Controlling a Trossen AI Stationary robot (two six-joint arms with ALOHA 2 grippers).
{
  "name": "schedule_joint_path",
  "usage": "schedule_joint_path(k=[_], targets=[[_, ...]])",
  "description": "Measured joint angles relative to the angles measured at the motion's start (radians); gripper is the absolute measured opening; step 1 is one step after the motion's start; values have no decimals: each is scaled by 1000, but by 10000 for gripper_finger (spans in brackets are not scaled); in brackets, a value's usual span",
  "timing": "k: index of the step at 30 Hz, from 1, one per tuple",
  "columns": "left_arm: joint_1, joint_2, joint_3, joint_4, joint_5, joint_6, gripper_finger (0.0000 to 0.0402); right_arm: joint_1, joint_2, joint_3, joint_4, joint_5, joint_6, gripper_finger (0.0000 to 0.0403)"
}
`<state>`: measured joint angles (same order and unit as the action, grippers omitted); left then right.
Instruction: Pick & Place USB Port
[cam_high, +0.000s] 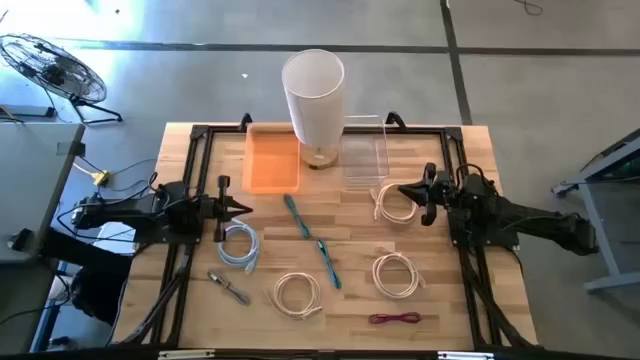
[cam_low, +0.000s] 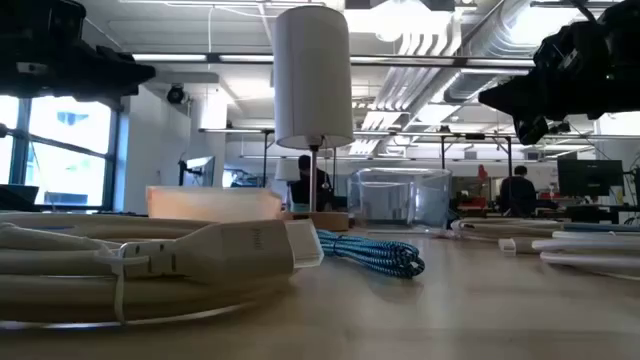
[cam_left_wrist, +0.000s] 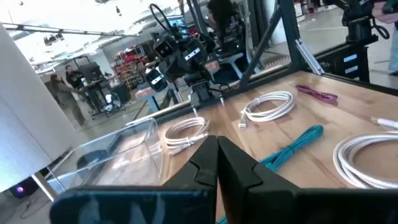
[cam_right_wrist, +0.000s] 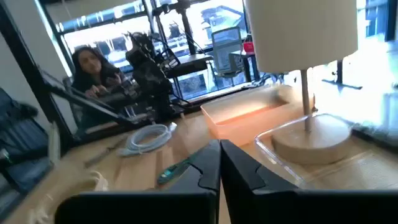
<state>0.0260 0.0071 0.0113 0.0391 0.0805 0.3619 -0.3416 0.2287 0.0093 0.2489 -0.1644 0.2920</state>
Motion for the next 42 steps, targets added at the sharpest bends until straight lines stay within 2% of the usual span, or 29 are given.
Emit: schedule_joint_path(k=[10, 15, 18, 22, 28, 32, 36, 42], targets=[[0, 0, 6, -17, 4, -27, 1, 0, 0, 1, 7, -7, 34, 2], [0, 1, 89, -13, 8, -34, 1, 0, 0, 70, -11, -8, 22, 1], [0, -1, 171, -15, 5, -22, 1, 0, 3, 168, -125, 13, -64, 2], [0, 24, 302, -133, -65, 47, 1, 0, 47, 361, -375, 80, -162, 2], [0, 134, 528, -396, -196, 80, 1, 0, 221, 688, -795, 138, -152, 3], [0, 222, 659, -523, -207, 80, 1, 0, 368, 870, -995, 181, -98, 8], [0, 301, 735, -579, -206, 86, 1, 0, 499, 1009, -1077, 157, -90, 37], [0, 366, 763, -598, -186, 106, 1, 18, 650, 1122, -1154, 63, -91, 115]])
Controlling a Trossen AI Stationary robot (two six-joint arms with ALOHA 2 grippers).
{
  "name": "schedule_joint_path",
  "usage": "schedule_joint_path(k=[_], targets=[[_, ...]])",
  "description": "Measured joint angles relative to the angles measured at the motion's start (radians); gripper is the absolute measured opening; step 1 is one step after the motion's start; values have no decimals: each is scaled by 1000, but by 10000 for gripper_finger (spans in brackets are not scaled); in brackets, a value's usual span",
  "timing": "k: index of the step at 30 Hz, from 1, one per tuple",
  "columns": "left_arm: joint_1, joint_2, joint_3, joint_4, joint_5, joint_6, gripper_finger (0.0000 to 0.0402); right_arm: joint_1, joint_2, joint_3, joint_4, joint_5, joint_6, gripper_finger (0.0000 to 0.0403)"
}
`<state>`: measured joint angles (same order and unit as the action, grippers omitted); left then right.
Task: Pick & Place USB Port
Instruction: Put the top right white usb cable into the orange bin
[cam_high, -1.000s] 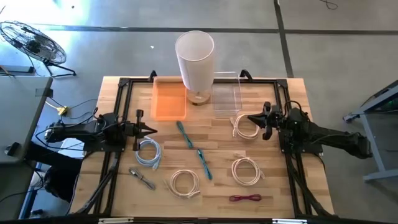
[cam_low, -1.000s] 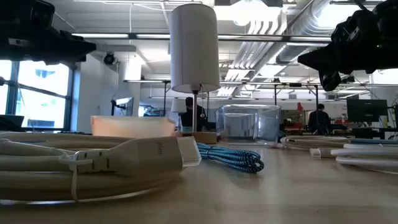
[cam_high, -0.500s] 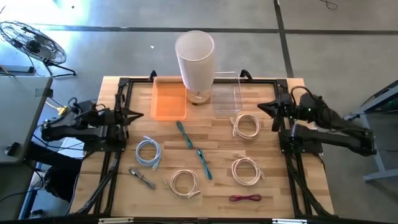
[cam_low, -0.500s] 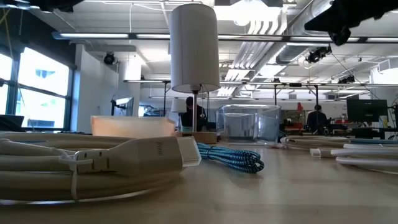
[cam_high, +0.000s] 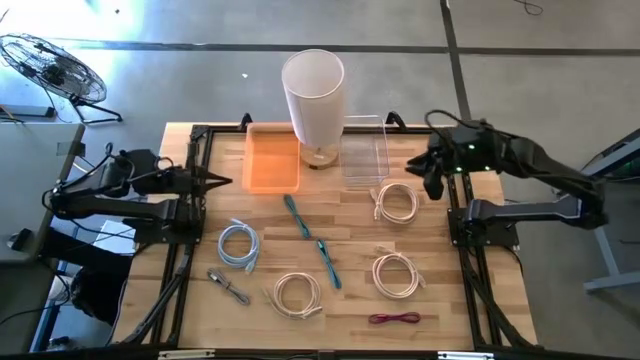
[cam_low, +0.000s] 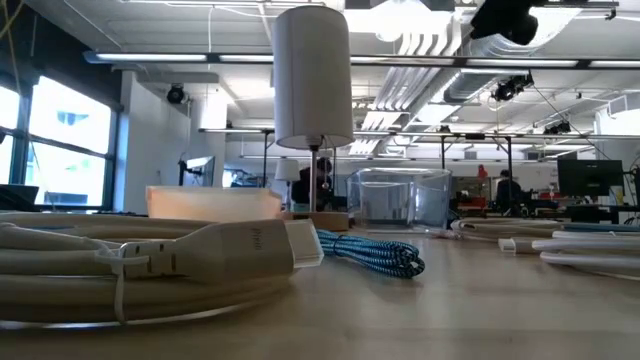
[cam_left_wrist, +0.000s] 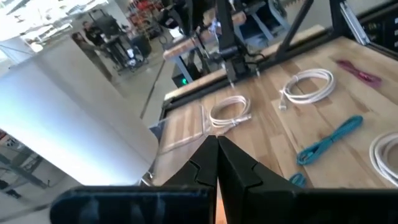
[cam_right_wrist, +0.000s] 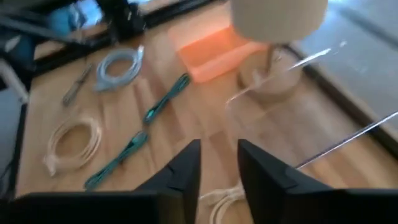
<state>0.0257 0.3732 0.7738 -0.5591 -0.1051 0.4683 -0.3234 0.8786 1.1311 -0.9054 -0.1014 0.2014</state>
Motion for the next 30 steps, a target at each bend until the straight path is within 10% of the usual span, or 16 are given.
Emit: schedule_joint_path(k=[17, 30], targets=[[0, 37, 0, 40, 5, -1, 1, 25, 228, -187, -200, -18, -53, 216], [0, 37, 0, 40, 18, -5, 1, 37, 236, -476, 112, -111, -25, 216]])
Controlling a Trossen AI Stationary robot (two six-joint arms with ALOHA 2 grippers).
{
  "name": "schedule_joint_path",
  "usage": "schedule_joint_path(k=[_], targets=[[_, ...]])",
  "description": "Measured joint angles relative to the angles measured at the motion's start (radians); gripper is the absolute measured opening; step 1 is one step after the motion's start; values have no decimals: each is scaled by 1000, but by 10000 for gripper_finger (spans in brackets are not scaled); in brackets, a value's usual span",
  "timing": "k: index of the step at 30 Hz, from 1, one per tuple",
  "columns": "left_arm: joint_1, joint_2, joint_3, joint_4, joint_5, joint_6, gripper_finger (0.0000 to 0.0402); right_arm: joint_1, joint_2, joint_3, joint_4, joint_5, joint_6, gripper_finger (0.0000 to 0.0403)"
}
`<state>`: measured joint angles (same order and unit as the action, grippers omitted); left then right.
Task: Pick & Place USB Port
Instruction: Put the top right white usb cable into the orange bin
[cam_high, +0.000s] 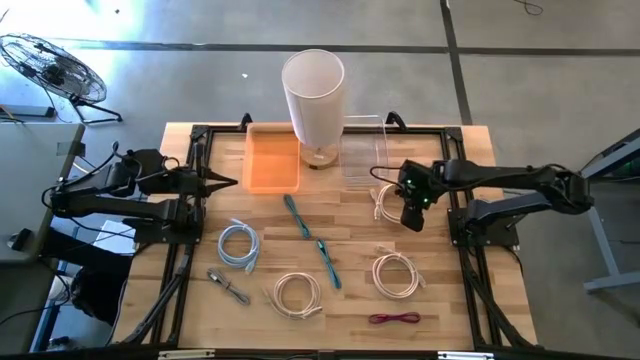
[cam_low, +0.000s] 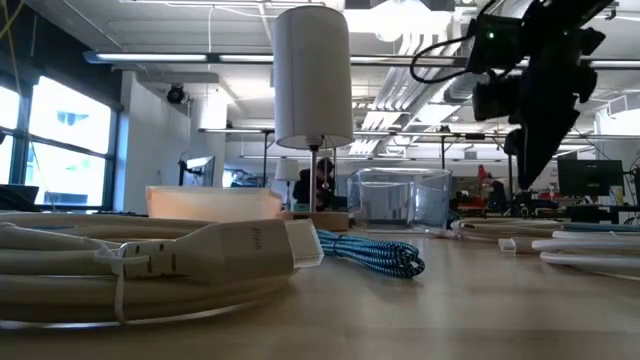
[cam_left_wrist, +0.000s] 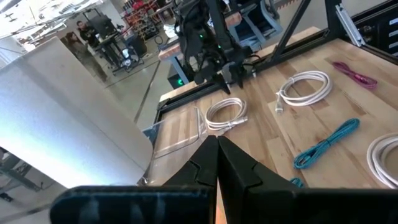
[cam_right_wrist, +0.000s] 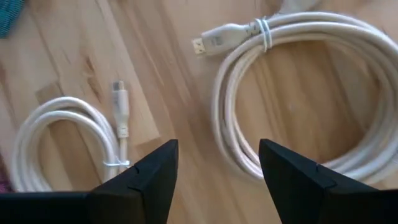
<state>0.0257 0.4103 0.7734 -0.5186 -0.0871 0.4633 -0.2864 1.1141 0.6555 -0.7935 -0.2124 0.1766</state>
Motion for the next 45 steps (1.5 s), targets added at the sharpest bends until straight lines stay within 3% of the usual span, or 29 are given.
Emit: schedule_joint_path(k=[7, 21, 28, 38, 42, 45], targets=[[0, 0, 0, -15, -1, 3, 1, 33, 5, -26, 20, 163, 29, 206], [0, 0, 0, -62, 59, 3, 1, 212, 128, -26, 156, 172, -57, 204], [0, 0, 0, -61, 60, 3, 1, 221, 205, -26, 158, 273, -47, 204], [0, 0, 0, -61, 62, 3, 1, 217, 342, -23, 229, 253, -90, 203], [0, 0, 0, -61, 62, 3, 1, 215, 372, -20, 241, 242, -69, 158], [0, 0, 0, -61, 62, 3, 1, 216, 362, -24, 251, 246, -37, 70]])
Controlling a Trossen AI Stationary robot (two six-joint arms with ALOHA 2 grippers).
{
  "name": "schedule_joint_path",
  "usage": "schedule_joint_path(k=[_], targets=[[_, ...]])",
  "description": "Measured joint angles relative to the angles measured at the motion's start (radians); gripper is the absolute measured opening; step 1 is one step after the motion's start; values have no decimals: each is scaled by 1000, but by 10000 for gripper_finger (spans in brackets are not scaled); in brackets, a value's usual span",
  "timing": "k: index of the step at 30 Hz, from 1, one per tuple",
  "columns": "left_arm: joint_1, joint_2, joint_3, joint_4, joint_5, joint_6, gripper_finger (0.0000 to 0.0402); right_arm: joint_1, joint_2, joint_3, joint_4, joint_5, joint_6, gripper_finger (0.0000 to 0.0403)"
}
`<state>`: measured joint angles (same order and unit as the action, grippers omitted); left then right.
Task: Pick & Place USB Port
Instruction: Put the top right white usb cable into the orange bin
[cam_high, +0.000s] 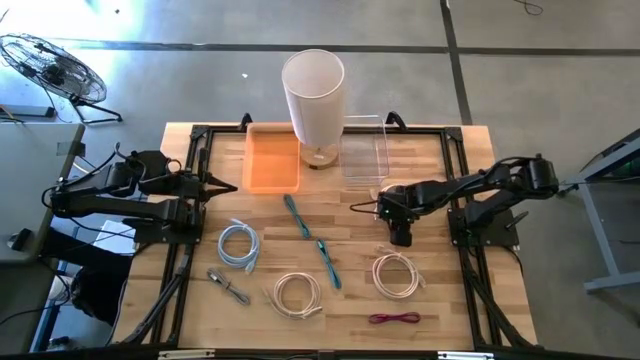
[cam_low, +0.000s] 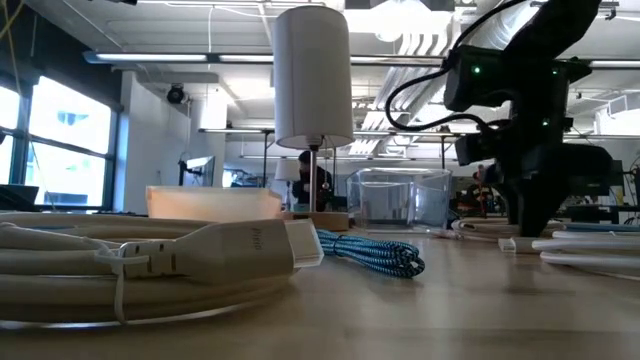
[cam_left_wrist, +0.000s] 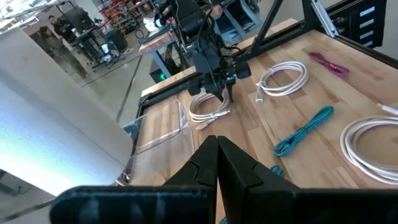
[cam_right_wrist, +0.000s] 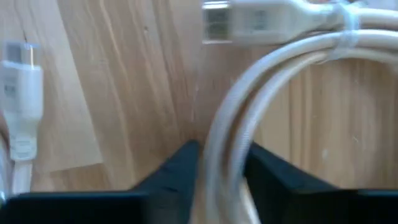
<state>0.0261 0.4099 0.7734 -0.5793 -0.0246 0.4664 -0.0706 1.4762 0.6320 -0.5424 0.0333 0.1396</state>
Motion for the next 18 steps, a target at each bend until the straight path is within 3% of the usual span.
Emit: schedule_joint_path(k=[2, 11, 18], targets=[[0, 0, 0, 0, 0, 0, 1, 0, -14, -1, 3, 9, 13, 29], [0, 0, 0, 5, -16, 0, 1, 23, -51, 13, -7, 62, 147, 30], [0, 0, 0, 63, 38, -53, 1, 118, -133, 138, -154, 55, 229, 30]])
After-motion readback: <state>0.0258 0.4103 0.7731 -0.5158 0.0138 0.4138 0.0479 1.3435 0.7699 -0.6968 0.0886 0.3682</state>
